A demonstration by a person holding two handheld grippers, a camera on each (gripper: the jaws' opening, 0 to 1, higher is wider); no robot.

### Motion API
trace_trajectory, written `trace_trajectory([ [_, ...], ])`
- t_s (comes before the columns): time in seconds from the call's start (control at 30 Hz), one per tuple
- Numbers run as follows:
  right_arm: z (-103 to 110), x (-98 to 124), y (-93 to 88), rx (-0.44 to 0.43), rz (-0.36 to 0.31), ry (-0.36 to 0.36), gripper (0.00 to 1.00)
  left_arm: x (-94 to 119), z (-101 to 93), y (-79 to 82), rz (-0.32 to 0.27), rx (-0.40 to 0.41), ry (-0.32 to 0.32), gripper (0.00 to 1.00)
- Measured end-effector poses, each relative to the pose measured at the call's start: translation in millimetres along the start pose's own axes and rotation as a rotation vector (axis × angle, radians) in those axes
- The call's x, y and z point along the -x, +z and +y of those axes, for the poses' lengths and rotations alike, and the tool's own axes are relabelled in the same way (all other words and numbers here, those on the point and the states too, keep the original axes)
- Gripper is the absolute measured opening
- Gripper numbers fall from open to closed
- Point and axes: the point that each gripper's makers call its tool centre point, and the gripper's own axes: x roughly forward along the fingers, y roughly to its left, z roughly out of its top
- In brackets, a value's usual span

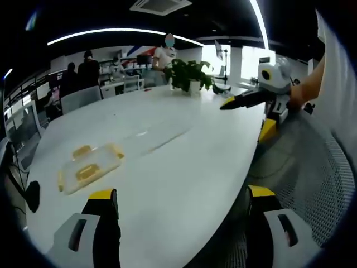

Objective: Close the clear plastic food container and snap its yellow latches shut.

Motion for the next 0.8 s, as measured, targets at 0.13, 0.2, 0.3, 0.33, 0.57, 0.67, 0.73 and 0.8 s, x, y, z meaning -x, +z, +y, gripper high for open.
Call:
trace_trajectory([
  [0.13,-0.9,0.0,-0.6,-0.001,0.001,-0.002,0.92,0.2,0.7,0.4,-0.003,0.003,0.003,0.93],
  [0.2,-0.5,-0.2,-0.8,0.000,0.003,-0.001,0.92,0.1,0.4,0.0,0.000,0.000,0.001,0.92],
  [0.3,0.1,-0.2,-0.8,-0.001,0.005,0.001,0.92,0.1,0.4,-0.1,0.002,0.002,0.002,0.93],
  [0.33,0.5,-0.1,-0.2,-0.004,0.002,0.003,0.92,0.1,0.6,0.0,0.001,0.002,0.003,0.93],
  [0.57,-2.4,0.7,-0.2,-0.012,-0.001,-0.008,0.91,-0.9,-3.0,-0.7,0.009,-0.016,-0.012,0.92],
  [0.67,-1.6,0.3,-1.2,-0.009,0.004,-0.004,0.91,-0.8,-2.1,-1.0,0.010,-0.013,-0.009,0.92],
  [0.73,-1.5,0.2,-1.6,-0.005,0.006,-0.004,0.91,-0.9,-2.8,-1.2,0.012,-0.019,-0.010,0.92],
  [0.8,-0.8,0.5,0.1,-0.010,-0.002,0.000,0.91,-0.9,-3.3,-1.3,0.013,-0.022,-0.012,0.91],
])
